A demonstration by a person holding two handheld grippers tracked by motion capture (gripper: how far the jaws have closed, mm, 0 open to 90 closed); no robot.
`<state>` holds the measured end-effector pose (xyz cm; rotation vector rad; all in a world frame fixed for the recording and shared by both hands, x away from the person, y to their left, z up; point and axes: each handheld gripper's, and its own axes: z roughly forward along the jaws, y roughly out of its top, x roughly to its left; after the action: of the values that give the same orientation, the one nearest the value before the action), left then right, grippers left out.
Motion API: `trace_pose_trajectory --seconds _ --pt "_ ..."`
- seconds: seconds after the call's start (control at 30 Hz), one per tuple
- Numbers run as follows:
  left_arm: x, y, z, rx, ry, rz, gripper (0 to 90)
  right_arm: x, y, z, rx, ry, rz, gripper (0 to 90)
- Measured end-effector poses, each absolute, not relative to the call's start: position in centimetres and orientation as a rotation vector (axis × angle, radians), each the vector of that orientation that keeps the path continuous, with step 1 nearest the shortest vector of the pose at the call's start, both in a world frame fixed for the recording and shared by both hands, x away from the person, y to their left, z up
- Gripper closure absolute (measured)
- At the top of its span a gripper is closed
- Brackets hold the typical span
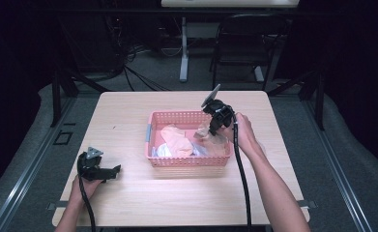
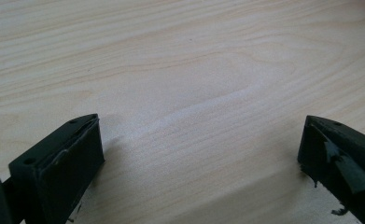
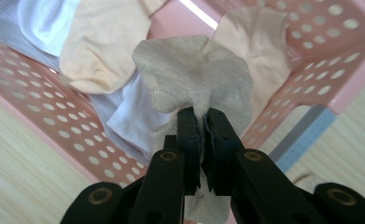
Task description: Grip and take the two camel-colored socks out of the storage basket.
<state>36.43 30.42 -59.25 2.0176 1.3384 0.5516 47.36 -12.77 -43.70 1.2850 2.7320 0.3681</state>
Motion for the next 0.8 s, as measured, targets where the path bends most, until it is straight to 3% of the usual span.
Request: trace_pose_trajectory --seconds 0.8 --pt "36.3 30.4 -59.3 2.014 1.345 0.557 0.0 45.4 -13.5 -38.2 1.216 2.703 0.459 85.3"
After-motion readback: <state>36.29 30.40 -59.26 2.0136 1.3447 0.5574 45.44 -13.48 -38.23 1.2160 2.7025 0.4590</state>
